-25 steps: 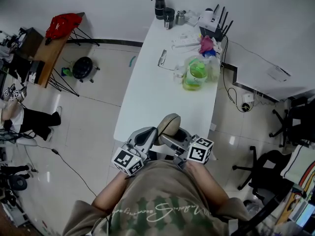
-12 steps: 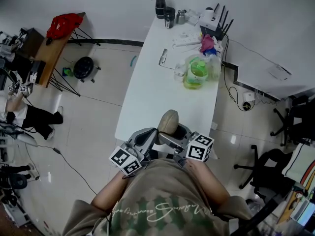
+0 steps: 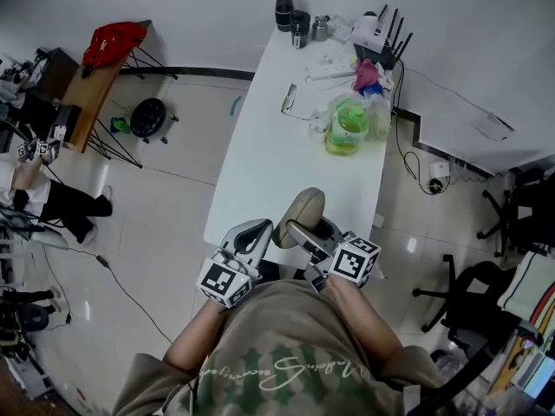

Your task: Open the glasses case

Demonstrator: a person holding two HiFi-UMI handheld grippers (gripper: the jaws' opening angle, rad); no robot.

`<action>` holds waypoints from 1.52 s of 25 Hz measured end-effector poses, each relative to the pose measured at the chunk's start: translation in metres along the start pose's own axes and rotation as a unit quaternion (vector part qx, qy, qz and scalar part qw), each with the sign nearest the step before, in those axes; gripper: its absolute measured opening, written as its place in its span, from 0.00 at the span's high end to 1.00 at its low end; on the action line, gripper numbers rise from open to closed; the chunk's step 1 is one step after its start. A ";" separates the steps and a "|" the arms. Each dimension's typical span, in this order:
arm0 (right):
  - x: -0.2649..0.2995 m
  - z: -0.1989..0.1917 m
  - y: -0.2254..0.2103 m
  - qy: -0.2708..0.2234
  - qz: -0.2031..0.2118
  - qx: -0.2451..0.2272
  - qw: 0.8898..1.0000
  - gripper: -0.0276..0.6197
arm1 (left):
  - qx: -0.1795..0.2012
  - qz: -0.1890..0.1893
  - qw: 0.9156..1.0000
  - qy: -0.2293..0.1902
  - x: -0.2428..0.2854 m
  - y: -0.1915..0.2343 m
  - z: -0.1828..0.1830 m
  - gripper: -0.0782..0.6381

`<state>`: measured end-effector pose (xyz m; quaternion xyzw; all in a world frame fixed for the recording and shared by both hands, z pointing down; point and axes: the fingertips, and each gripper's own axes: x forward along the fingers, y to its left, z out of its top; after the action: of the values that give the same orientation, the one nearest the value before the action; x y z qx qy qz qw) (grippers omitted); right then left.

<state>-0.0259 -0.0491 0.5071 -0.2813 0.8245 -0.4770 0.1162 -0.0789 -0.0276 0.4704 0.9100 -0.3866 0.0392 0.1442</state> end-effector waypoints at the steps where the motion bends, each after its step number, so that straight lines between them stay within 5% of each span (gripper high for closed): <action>1: -0.001 0.002 0.000 0.001 -0.002 -0.006 1.000 0.42 | 0.002 -0.013 1.000 0.007 -0.001 -0.005 -0.002 0.88; 7: -0.002 0.008 0.007 0.009 -0.015 -0.057 0.998 0.42 | -0.001 -0.029 1.000 0.009 0.005 -0.023 -0.003 0.86; 11: -0.007 0.011 0.005 0.005 -0.035 -0.082 0.996 0.42 | -0.004 -0.052 0.999 0.016 0.008 -0.024 -0.006 0.74; 13: -0.006 0.011 0.008 -0.001 -0.035 -0.079 0.996 0.42 | -0.021 -0.085 0.996 0.024 0.008 -0.034 -0.006 0.56; 18: 0.003 0.010 0.019 0.000 -0.018 -0.091 0.996 0.42 | -0.013 -0.069 0.997 0.034 0.014 -0.030 -0.009 0.55; 23: 0.004 0.008 0.013 0.009 -0.015 -0.075 0.997 0.42 | -0.054 -0.052 0.997 0.019 0.008 -0.014 -0.005 0.55; 27: 0.008 0.004 0.013 0.026 -0.009 -0.078 0.997 0.42 | -0.055 -0.067 0.995 0.044 0.007 -0.017 -0.007 0.67; 34: 0.007 -0.001 0.019 0.049 0.024 -0.055 0.997 0.42 | -0.063 -0.101 0.992 0.037 0.004 -0.024 -0.005 0.66; 38: 0.005 -0.002 0.028 0.059 0.075 -0.025 0.995 0.42 | -0.104 -0.149 0.983 0.010 0.001 -0.032 0.004 0.66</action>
<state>-0.0414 -0.0396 0.4844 -0.1927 0.8606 -0.4617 0.0954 -0.0560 -0.0082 0.4595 0.9370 -0.2474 -0.0140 0.2461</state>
